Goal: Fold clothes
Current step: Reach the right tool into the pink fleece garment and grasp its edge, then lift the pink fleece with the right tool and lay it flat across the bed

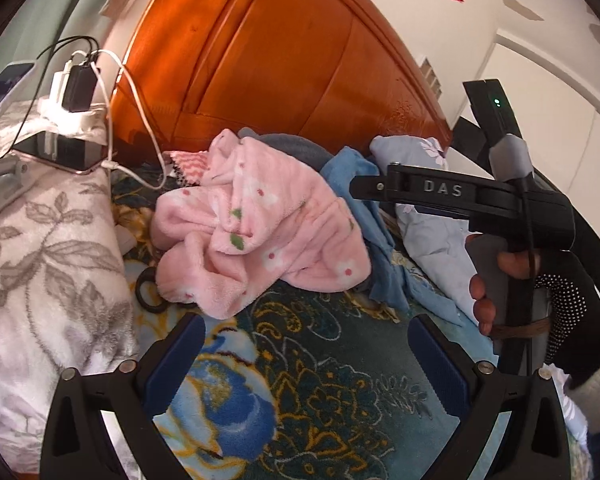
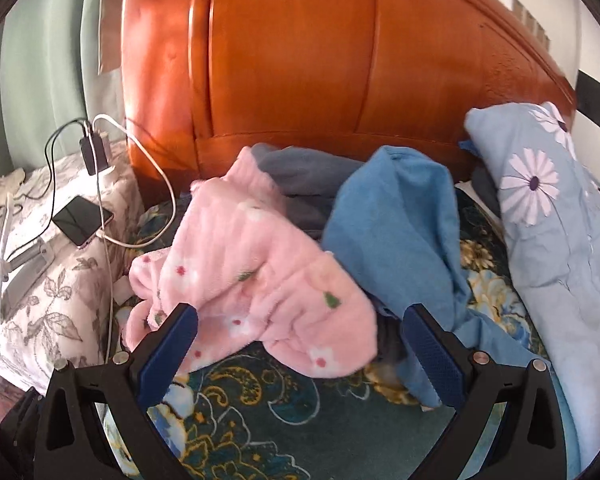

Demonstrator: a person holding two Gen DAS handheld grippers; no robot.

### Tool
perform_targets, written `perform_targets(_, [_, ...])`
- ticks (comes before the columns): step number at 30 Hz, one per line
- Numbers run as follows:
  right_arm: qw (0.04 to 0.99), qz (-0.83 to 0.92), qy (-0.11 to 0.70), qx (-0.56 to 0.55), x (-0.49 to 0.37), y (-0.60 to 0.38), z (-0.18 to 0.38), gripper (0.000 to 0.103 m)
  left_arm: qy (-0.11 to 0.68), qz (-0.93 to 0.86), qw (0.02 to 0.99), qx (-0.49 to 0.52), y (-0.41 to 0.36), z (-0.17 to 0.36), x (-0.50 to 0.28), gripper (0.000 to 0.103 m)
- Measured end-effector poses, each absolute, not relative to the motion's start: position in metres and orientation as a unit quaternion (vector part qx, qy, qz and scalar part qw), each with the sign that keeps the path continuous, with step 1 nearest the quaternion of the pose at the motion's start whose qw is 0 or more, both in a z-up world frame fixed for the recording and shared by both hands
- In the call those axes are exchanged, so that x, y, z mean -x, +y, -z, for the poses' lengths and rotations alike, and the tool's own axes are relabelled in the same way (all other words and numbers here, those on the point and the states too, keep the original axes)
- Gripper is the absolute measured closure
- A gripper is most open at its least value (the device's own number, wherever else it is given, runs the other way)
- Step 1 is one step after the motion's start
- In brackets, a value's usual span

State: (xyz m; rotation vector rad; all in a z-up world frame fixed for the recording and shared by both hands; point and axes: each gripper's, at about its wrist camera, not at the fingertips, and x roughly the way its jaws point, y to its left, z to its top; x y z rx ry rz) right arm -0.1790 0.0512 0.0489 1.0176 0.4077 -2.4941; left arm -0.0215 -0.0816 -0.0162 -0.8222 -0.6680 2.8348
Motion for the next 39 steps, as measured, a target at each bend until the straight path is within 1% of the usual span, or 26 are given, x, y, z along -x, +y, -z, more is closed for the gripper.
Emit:
perform_targets(2, [0.223,0.888,0.161,-0.369,0.184,0.024,-0.041,0.001,-0.217,-0.936,0.033,0.275,-0.087,0.018,0.021,0.0])
perform_targets(6, [0.251,0.878,0.151,-0.378,0.196,-0.009,-0.026,0.001,-0.23,-0.933,0.013,0.278,-0.102,0.021,0.02,0.0])
perform_targets(7, [0.252,0.876,0.145,-0.385,0.199,-0.013,-0.021,0.006,-0.233,-0.932,0.011,0.278,-0.105,0.021,0.019,0.0])
perform_targets(8, [0.252,0.873,0.14,-0.394,0.203,-0.018,-0.015,0.013,-0.235,-0.931,0.009,0.279,-0.107,0.022,0.019,0.0])
perform_targets(9, [0.247,0.87,0.137,-0.405,0.207,-0.023,-0.007,0.017,-0.234,-0.931,0.007,0.28,-0.108,0.021,0.018,0.0])
perform_targets(10, [0.236,0.866,0.136,-0.419,0.212,-0.027,0.002,0.024,-0.23,-0.932,0.003,0.28,-0.108,0.021,0.018,0.0])
perform_targets(12, [0.219,0.858,0.128,-0.447,0.219,-0.029,0.019,0.03,-0.221,-0.933,-0.003,0.283,-0.106,0.022,0.018,0.0])
perform_targets(13, [0.211,0.856,0.121,-0.457,0.222,-0.027,0.025,0.041,-0.22,-0.934,0.001,0.283,-0.105,0.022,0.018,0.0])
perform_targets(14, [0.201,0.856,0.109,-0.463,0.224,-0.023,0.027,0.067,-0.219,-0.934,0.008,0.283,-0.104,0.022,0.018,0.0])
perform_targets(15, [0.193,0.858,0.092,-0.467,0.226,-0.017,0.026,0.08,-0.218,-0.934,0.012,0.282,-0.103,0.022,0.018,0.0])
perform_targets(16, [0.186,0.861,0.074,-0.468,0.228,-0.007,0.022,0.086,-0.218,-0.934,0.016,0.281,-0.103,0.021,0.018,0.0])
perform_targets(17, [0.179,0.864,0.064,-0.466,0.227,0.003,0.016,0.089,-0.217,-0.935,0.018,0.28,-0.102,0.02,0.017,0.0])
perform_targets(22, [0.143,0.877,0.1,-0.449,0.204,0.056,-0.016,0.092,-0.227,-0.934,0.028,0.273,-0.106,0.017,0.014,0.0])
perform_targets(29, [0.061,0.905,0.094,-0.411,0.144,0.15,-0.06,0.093,-0.242,-0.931,0.064,0.264,-0.101,0.014,0.012,0.0])
perform_targets(37, [0.016,0.907,0.11,-0.407,0.088,0.203,-0.068,0.097,-0.239,-0.93,0.074,0.27,-0.091,0.012,0.011,0.0])
perform_targets(39, [0.018,0.908,0.099,-0.406,0.079,0.207,-0.066,0.097,-0.243,-0.928,0.073,0.272,-0.089,0.013,0.012,0.0])
